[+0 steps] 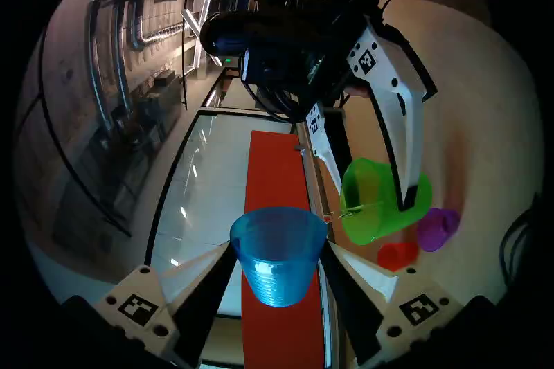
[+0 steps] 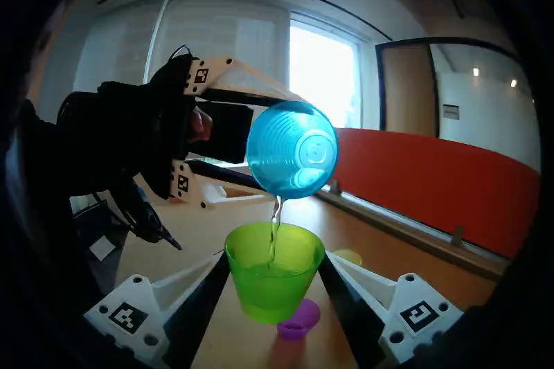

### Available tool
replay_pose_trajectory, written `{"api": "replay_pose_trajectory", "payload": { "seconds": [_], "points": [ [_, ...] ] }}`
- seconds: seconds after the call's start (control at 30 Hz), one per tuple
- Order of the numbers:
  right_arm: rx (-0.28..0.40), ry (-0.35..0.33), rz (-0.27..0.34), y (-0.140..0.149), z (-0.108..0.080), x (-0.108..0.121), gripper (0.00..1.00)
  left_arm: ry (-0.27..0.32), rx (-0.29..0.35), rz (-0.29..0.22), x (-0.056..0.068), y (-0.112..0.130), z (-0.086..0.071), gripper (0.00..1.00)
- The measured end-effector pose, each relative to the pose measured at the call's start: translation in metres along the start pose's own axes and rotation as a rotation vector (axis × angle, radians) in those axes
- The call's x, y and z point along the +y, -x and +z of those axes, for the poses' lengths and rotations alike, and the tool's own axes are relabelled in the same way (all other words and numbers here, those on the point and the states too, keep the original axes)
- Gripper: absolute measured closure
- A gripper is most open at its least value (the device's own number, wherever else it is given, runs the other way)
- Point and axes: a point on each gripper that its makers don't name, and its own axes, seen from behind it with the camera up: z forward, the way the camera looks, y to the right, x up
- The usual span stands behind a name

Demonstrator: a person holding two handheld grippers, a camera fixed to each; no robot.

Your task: Pour water

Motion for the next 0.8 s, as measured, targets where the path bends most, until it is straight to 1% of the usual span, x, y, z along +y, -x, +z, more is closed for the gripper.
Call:
{"api": "replay_pose_trajectory", "payload": {
  "seconds": [0.3,0.67,0.8],
  "points": [
    [0.003,0.001,0.003,-0.0006,-0.0001,0.0005,0.09,-0.01,-0.003,0.033,-0.0032,-0.0014,-0.0025,0.16],
    [0.006,-0.001,0.002,-0.0021,0.0012,-0.0015,0.09,-0.02,-0.001,0.075,-0.0032,-0.0045,-0.004,0.16],
    [0.005,-0.001,0.004,-0.0018,0.001,-0.0011,0.09,-0.02,-0.001,0.086,-0.0007,-0.0063,-0.0048,0.16]
  ]
}}
